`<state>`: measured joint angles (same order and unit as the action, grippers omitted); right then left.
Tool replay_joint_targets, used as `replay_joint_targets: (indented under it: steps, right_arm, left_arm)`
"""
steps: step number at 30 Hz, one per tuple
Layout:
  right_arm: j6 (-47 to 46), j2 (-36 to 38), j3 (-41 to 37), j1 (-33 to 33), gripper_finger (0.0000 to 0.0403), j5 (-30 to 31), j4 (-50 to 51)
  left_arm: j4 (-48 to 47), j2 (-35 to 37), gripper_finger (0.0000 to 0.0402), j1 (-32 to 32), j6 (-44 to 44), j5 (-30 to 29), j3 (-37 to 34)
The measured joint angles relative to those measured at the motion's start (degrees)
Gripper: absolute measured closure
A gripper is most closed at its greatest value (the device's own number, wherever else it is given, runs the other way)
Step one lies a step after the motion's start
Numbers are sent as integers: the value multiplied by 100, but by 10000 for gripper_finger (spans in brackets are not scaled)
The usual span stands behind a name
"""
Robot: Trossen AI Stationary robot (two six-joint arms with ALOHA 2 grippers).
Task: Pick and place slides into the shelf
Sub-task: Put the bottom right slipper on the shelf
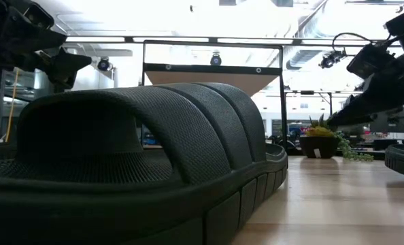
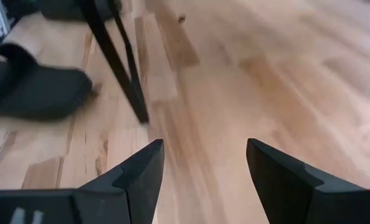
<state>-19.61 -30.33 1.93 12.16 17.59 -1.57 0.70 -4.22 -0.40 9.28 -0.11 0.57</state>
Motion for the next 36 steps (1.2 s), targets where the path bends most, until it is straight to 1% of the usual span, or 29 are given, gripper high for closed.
replay_joint_targets:
  steps: [6, 8, 14, 18, 22, 25, 28, 34, 36]
  right_arm:
    - [36, 0, -1, 0, 182, 603, -786]
    - [65, 0, 0, -2, 182, 718, -989]
    - [803, 0, 0, 0, 182, 727, -1285]
    - [791, -2, 0, -2, 182, 779, -1322]
    - [1086, -2, 0, -4, 182, 785, -1413]
    - [1065, -1, 0, -4, 182, 793, -1420]
    - [1066, 0, 0, -4, 182, 795, -1420]
    - [1056, -2, 0, -7, 182, 921, -1420]
    - [904, -3, -1, -7, 182, 917, -1418]
  left_arm:
    - [118, 1, 140, 1, -50, -347, -1]
    - [141, -1, 140, 2, -50, -403, 1]
    - [377, -1, 140, 0, -48, -475, -1]
    - [561, 1, 140, 0, -46, -613, -1]
    - [553, 1, 140, 0, -47, -966, -1]
    - [549, 1, 140, 1, -46, -1407, -1]
    - [548, 1, 140, 1, -47, -1664, -1]
    - [584, 1, 140, 2, 42, -1767, -1]
    - [563, 1, 140, 2, 42, -1768, -1]
